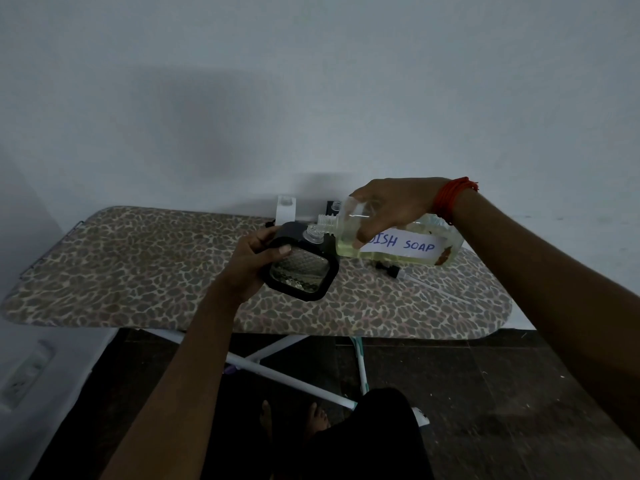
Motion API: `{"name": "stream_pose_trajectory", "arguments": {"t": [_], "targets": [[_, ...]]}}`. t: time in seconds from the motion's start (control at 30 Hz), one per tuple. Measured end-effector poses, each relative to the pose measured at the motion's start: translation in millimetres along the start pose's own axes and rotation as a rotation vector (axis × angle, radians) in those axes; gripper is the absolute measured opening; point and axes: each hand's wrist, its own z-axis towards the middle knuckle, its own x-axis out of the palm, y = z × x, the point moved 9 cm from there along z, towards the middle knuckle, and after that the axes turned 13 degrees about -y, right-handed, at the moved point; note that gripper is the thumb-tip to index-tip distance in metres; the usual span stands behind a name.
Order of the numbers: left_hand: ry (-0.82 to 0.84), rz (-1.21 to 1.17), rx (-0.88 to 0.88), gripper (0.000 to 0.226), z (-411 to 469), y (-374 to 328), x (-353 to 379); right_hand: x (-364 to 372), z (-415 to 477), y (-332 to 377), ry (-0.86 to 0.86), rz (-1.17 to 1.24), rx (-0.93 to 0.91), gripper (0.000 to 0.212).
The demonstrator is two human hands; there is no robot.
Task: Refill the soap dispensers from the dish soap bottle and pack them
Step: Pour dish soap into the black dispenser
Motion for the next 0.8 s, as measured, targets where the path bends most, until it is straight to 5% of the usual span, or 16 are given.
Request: {"name": "stream_pose_trajectory", "arguments": {"t": [0.8], "targets": [[-0.011,0.028,-0.007,0.085,-0.1,3.1,-1.2,0.1,-2.4,-2.9,-0.009,0.006,0.028,0.027]]}}
